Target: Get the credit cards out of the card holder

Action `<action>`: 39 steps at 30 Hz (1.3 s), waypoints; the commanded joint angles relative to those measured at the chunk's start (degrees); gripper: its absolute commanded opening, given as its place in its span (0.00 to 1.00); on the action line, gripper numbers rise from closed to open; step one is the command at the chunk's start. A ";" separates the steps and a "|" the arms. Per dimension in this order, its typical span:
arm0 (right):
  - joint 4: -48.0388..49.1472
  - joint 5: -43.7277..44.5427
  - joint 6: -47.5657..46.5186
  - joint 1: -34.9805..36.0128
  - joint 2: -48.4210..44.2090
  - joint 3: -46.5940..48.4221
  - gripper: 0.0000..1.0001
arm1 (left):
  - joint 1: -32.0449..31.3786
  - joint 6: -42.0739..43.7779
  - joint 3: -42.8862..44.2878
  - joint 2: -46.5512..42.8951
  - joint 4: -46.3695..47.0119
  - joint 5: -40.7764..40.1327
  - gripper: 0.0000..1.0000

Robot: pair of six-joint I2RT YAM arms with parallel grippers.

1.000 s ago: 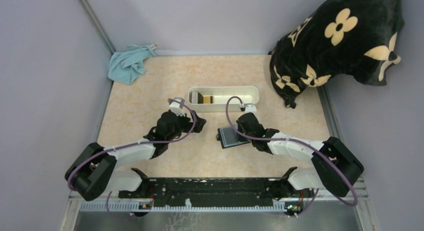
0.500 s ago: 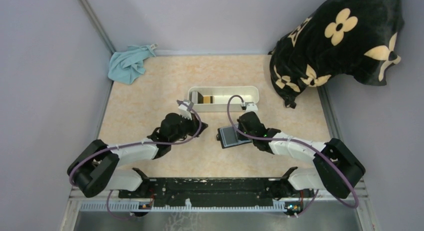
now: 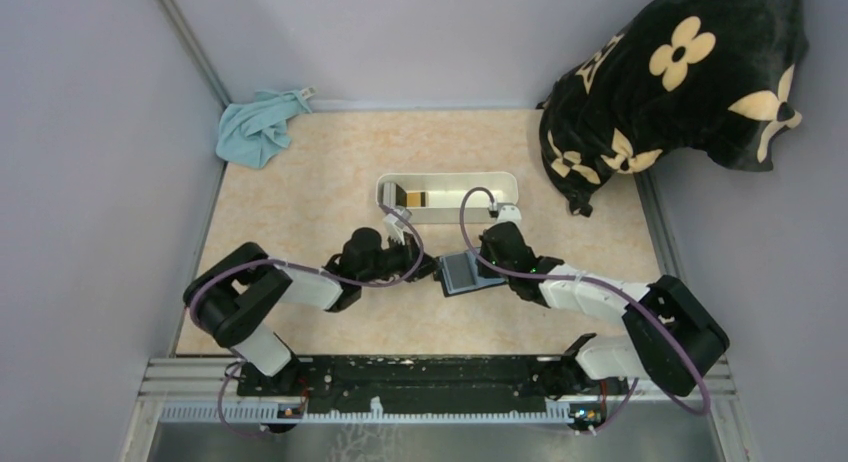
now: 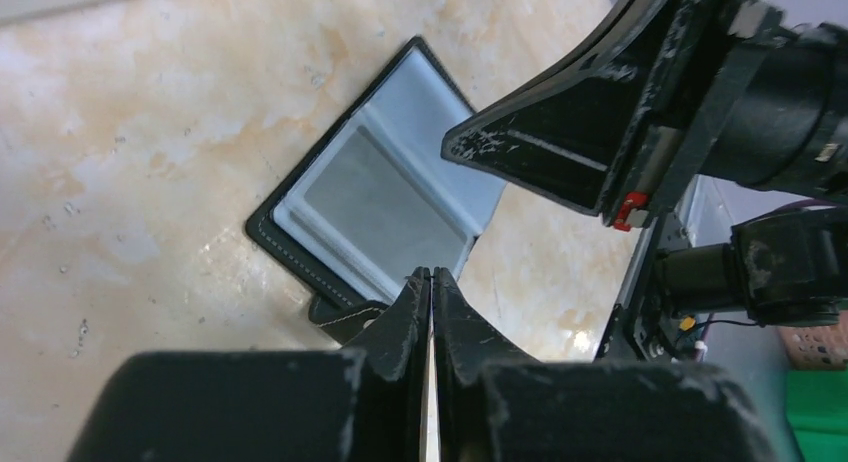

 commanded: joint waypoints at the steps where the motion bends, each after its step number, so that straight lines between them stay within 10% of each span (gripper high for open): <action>1: 4.37 -0.91 0.69 -0.79 0.63 -1.40 0.00 | -0.61 0.27 1.88 4.44 3.38 1.51 0.07; 39: 9.03 -4.86 2.41 -0.87 4.04 -3.87 0.00 | -3.77 0.96 10.05 11.87 -13.09 -2.70 0.00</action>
